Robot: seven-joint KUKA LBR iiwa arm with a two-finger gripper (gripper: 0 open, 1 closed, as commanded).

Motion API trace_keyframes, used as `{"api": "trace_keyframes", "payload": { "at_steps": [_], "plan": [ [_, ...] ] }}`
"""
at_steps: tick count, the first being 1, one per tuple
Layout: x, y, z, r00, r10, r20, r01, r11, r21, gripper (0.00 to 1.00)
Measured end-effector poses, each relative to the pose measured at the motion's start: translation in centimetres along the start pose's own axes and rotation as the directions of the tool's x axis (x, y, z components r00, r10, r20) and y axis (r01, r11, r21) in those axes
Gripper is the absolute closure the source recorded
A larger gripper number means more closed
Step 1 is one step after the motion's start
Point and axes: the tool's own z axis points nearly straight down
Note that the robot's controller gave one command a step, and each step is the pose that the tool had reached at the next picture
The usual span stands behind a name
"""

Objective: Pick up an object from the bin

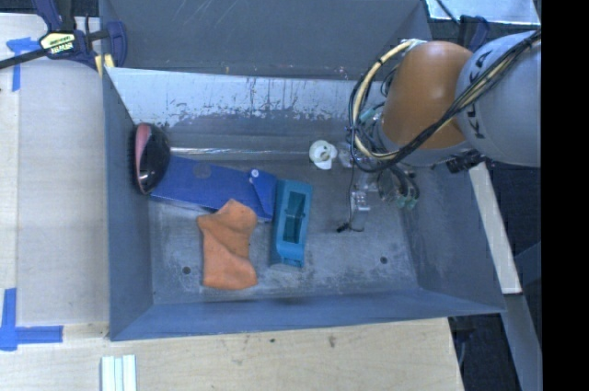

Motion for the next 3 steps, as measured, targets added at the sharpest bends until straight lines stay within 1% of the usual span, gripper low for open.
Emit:
{"api": "trace_keyframes", "payload": {
  "at_steps": [1,2,3],
  "plan": [
    [-2.5,3.79,1.15,0.997,-0.072,0.0,0.072,0.997,-0.001,1.0],
    [-2.44,3.77,1.22,0.997,-0.072,-0.002,0.072,0.997,0.0,0.0],
    [-2.44,3.77,1.22,0.997,-0.072,-0.002,0.072,0.997,0.0,0.0]
  ]
}}
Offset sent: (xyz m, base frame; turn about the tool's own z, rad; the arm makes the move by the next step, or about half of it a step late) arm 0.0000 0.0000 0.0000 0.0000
